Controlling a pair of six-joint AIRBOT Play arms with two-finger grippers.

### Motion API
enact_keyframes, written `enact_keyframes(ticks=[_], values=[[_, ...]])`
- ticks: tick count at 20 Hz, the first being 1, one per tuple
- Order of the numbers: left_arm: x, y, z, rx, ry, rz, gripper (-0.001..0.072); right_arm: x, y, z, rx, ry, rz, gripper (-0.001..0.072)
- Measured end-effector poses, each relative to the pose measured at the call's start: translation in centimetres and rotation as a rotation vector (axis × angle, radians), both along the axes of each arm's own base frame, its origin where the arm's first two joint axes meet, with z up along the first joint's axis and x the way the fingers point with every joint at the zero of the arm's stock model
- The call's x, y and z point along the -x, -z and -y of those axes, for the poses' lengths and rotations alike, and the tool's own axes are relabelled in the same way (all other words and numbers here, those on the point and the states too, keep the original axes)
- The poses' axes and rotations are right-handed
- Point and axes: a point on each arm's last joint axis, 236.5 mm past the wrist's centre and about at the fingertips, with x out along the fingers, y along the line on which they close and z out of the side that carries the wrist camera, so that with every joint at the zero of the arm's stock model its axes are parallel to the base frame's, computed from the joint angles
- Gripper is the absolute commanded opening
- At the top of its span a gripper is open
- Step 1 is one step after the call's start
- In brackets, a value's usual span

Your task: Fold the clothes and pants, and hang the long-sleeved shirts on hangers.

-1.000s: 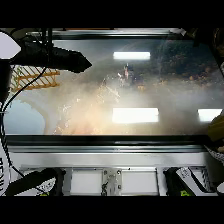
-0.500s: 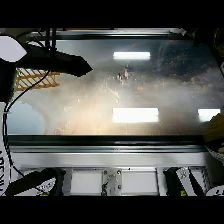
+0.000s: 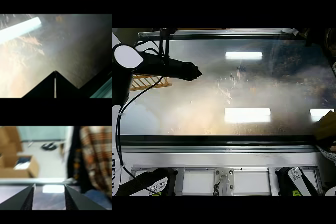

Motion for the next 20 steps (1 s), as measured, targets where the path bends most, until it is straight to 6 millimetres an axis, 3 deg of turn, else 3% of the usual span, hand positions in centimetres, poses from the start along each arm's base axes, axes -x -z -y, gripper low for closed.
enact_keyframes(ticks=[3, 8, 11, 13, 17, 18, 19, 20], values=[[1.2, 0.6, -1.8, 0.010, -0.056, 0.002, 0.0013, -2.4, 4.9, -6.0, 0.019, -0.224, -0.151, 0.0356], [4.5, 2.0, -3.3, 0.017, -0.095, -0.006, 0.0014, -4.6, 17.4, -19.5, 0.022, -0.629, -0.462, 0.0356], [6.1, 2.4, -3.6, 0.021, -0.101, -0.007, 0.0014, -3.5, 25.2, -27.6, 0.027, -0.807, -0.603, 0.0357], [7.0, 2.7, -3.8, 0.021, -0.102, -0.006, 0.0014, -2.0, 29.2, -31.6, 0.037, -0.888, -0.677, 0.0356], [8.1, 2.8, -4.0, 0.022, -0.103, -0.001, 0.0014, 0.6, 34.1, -35.9, 0.070, -0.992, -0.780, 0.0350], [8.3, 2.8, -4.0, 0.022, -0.103, 0.001, 0.0014, 0.9, 34.6, -36.5, 0.074, -1.004, -0.792, 0.0217], [8.4, 2.8, -4.0, 0.023, -0.103, 0.002, 0.0014, 1.2, 35.0, -36.9, 0.076, -1.013, -0.801, 0.0003], [8.4, 2.8, -4.0, 0.023, -0.103, 0.002, 0.0014, 1.4, 35.4, -37.1, 0.079, -1.020, -0.811, 0.0019]])
